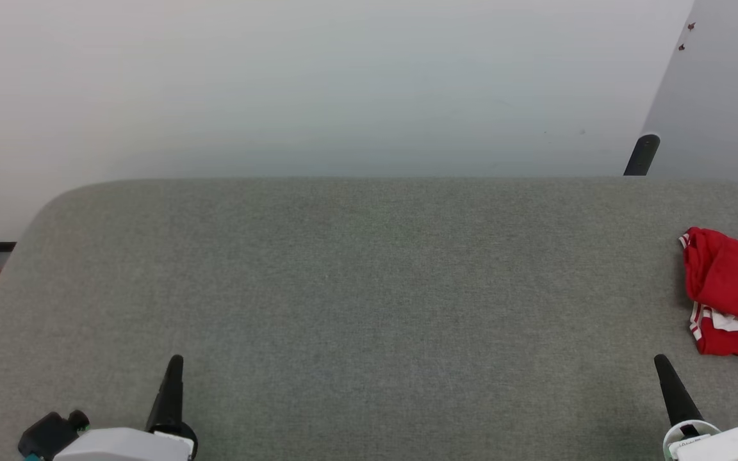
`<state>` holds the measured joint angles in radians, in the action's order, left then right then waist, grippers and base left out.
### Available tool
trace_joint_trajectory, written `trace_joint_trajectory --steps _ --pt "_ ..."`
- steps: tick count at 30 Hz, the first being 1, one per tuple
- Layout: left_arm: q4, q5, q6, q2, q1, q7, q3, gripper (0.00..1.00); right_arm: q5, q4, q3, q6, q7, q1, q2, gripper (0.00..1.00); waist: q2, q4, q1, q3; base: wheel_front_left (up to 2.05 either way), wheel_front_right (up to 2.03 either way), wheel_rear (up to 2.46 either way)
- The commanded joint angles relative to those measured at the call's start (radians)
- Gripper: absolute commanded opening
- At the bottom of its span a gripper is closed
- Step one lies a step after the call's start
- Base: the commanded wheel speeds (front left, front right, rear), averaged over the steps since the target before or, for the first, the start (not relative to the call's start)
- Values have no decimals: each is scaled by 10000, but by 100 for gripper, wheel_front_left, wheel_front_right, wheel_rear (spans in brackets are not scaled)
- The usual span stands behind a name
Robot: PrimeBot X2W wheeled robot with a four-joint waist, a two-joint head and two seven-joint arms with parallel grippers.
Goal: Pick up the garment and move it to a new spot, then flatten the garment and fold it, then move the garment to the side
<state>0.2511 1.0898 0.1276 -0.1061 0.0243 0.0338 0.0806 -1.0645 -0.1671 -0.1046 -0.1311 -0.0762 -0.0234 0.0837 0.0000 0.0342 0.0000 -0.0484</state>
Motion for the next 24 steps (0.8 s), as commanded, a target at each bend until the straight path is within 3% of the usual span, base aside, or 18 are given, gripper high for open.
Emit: trace_joint_trajectory --steps 1,24 --pt "-108 296 26 -7 257 -66 61 0 -338 42 -42 2 -22 310 -10 0 0 -9 0 13 0 0 0" --pt "-94 2270 36 221 519 -650 178 0 -2388 -292 -71 4 -180 733 -145 0 0 -121 0 182 0 0 0"
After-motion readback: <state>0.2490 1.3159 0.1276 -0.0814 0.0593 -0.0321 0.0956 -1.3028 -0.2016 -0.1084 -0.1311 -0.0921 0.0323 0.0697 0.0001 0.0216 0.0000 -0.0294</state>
